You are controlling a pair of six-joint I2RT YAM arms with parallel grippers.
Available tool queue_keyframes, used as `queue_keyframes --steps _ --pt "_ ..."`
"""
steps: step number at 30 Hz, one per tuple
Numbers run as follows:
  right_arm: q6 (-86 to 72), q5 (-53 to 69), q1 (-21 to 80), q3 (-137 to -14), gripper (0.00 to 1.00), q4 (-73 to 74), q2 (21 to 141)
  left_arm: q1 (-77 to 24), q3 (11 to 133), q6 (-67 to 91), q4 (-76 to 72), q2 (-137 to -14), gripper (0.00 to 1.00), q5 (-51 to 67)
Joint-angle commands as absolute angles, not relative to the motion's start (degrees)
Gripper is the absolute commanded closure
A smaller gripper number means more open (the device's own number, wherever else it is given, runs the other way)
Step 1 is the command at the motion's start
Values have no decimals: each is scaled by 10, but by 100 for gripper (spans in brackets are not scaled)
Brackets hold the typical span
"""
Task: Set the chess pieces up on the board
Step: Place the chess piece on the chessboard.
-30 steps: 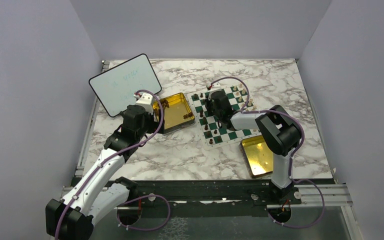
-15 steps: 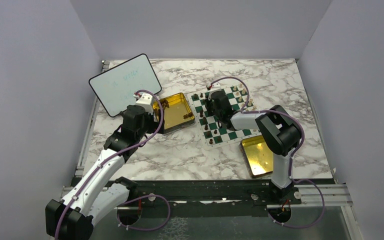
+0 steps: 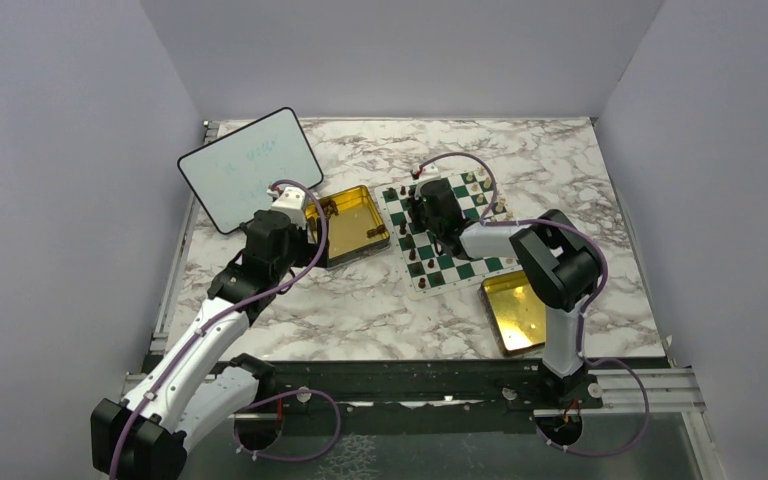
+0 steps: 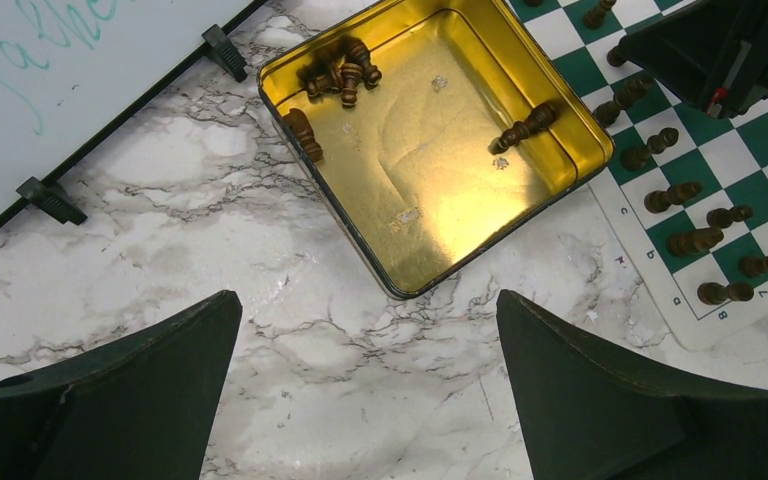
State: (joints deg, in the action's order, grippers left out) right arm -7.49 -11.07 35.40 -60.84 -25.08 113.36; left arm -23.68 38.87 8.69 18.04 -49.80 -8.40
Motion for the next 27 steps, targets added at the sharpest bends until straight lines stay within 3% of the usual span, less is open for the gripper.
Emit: queue_keyframes --steps 1,6,11,20,27 --pt "-82 -109 356 -620 87 -240 1147 -235 385 80 164 -489 1 -75" --pt "-78 -118 357 -621 86 -230 1148 -235 385 81 164 -486 1 -76" --pt "-79 -116 357 -643 75 -201 1149 -235 384 82 166 -482 1 -78" --pt "-105 -114 357 -751 64 -13 1121 -235 384 83 166 -476 1 -78" --pt "-123 -94 357 -815 62 57 1118 -235 384 83 168 -464 1 -82"
